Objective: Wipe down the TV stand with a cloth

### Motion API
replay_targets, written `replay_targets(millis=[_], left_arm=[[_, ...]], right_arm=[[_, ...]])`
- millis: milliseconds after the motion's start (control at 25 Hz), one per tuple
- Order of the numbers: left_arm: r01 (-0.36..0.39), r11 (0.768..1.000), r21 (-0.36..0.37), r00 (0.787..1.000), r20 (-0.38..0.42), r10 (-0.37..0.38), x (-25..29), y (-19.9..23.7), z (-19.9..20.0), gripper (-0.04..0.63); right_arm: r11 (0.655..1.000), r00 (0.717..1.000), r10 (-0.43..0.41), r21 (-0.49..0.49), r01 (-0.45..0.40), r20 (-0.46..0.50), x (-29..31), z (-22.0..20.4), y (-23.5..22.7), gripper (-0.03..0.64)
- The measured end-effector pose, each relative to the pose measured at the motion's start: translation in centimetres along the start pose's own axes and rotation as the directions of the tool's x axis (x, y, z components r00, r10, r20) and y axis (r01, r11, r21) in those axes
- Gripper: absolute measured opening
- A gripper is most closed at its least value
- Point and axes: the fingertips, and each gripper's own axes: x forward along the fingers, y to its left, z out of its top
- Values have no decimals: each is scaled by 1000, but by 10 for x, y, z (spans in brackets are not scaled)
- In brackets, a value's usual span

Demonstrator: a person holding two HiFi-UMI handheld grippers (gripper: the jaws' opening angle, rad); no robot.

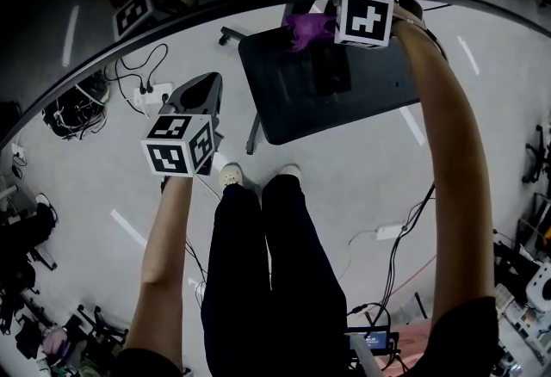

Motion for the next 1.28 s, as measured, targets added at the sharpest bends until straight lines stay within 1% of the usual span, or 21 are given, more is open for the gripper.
replay_targets(millis=[40, 80, 160, 200, 280, 400, 480, 560, 640, 720, 880, 1040, 1160, 1280], left_arm=[[-4, 1000, -5, 1000, -1, 4, 3, -1, 0, 8], [-7, 1000, -8, 1000, -3, 7, 6, -3, 0, 8], [-10, 1000, -7, 1000, -7, 10, 11, -9, 2, 8], [-10, 1000, -3, 1000, -8, 10, 14, -11, 3, 8], [-10, 1000, 2, 1000, -11, 10, 19, -15, 4, 8], [-13, 1000, 3, 1000, -17, 13, 26, -19, 2, 8], [-7, 1000, 15, 1000, -10, 8, 29, -27, 9, 8], [0, 999, 35, 1000, -1, 0, 32, -38, 16, 8], [1, 999, 47, 1000, 6, -1, 33, -44, 20, 8], [-6, 999, 48, 1000, 12, 6, 34, -46, 22, 8], [-16, 999, 49, 1000, 17, 15, 35, -52, 22, 8], [-17, 998, 62, 1000, 2, 17, 37, -51, 17, 8], [-10, 997, 72, 1000, -3, 10, 41, -56, 17, 8], [-3, 996, 87, 1000, -12, 4, 44, -65, 17, 8]], right_arm=[[1000, 1000, 20, -3, -20, 21, 6, -2, 1, 77], [1000, 999, 30, -4, -30, 18, 15, -11, 1, 77], [1000, 999, 27, 9, -26, -27, 25, -35, 1, 77], [1000, 999, 22, 18, -22, -31, 21, -39, 2, 77], [999, 1000, 10, 42, -10, -1, 15, -36, 3, 77], [998, 999, -39, 58, 38, 16, 22, -40, -2, 77], [993, 997, -77, 94, 75, 19, 24, -49, -6, 77], [986, 993, -109, 133, 102, 46, 23, -54, -7, 77], [983, 986, -142, 129, 130, 89, 22, -51, -7, 77], [979, 979, -172, 131, 157, 108, 23, -52, -10, 77], [955, 969, -232, 209, 211, 80, 22, -82, -18, 77], [932, 959, -277, 260, 253, 61, 24, -101, -25, 77], [927, 955, -287, 273, 258, 70, 24, -112, -25, 77], [911, 953, -294, 322, 257, 72, 22, -132, -24, 77]])
